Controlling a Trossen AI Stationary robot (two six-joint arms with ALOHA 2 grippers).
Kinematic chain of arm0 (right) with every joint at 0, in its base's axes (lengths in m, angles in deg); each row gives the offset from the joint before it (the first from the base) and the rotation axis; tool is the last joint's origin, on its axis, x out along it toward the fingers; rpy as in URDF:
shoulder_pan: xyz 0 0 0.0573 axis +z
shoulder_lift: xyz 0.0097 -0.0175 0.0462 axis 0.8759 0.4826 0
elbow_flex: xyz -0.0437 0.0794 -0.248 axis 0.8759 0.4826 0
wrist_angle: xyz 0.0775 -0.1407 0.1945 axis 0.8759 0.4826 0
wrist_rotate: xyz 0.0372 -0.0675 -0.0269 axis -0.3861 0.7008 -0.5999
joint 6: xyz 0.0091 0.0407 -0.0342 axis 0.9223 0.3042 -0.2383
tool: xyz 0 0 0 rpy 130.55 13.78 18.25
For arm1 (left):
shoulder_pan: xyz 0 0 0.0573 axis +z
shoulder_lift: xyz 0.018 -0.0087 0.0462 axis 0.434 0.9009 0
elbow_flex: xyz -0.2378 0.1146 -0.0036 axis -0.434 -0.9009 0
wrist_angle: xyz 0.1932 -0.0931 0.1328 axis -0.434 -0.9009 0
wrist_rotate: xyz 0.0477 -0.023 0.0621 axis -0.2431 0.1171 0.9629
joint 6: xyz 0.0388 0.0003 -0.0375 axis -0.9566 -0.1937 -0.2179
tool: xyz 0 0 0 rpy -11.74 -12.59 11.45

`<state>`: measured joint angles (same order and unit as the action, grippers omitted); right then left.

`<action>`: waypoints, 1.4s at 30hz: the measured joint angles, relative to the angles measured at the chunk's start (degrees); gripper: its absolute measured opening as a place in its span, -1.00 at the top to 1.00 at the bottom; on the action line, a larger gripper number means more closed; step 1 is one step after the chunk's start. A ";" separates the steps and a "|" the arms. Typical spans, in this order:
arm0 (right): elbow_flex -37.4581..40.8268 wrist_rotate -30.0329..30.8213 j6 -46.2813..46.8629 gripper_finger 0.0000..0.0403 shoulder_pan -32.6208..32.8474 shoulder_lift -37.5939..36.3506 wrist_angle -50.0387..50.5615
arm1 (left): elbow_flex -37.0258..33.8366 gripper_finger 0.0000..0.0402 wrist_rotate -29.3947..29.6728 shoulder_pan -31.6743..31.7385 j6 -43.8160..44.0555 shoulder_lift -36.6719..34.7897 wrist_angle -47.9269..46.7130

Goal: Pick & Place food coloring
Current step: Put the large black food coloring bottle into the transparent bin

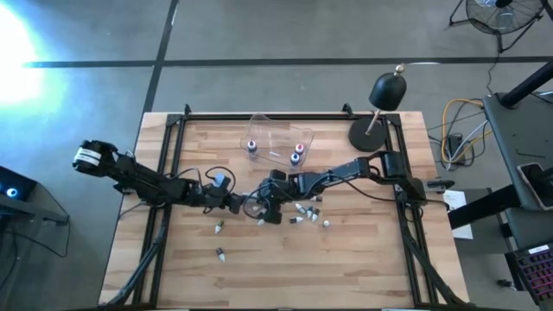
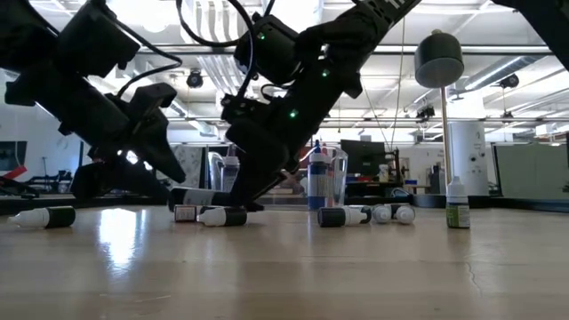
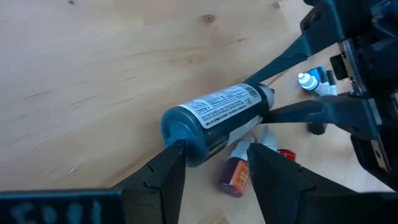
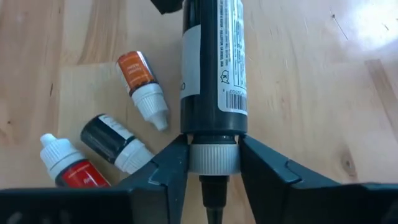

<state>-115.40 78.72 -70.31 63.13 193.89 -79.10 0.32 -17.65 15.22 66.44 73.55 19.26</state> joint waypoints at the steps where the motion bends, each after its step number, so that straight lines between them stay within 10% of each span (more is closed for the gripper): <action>1: -0.04 -0.02 0.00 0.45 0.00 -0.11 0.43 | 0.12 0.27 0.02 0.00 -0.37 0.00 -0.01; 13: -13.44 -1.47 2.10 0.45 -0.56 -5.75 39.00 | 3.10 0.27 -0.01 -0.04 -6.19 -3.79 0.21; 22: -20.81 -17.03 12.60 0.46 -3.28 -7.51 77.43 | 4.35 0.27 0.93 -0.02 -12.26 -6.21 0.13; 42: 4.04 -32.62 33.52 0.45 1.93 -16.20 79.29 | 3.80 0.27 0.93 0.00 -13.59 -6.25 -0.30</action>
<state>-111.35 46.10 -36.79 65.06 177.69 0.19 4.12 -16.71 15.22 52.85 67.30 18.96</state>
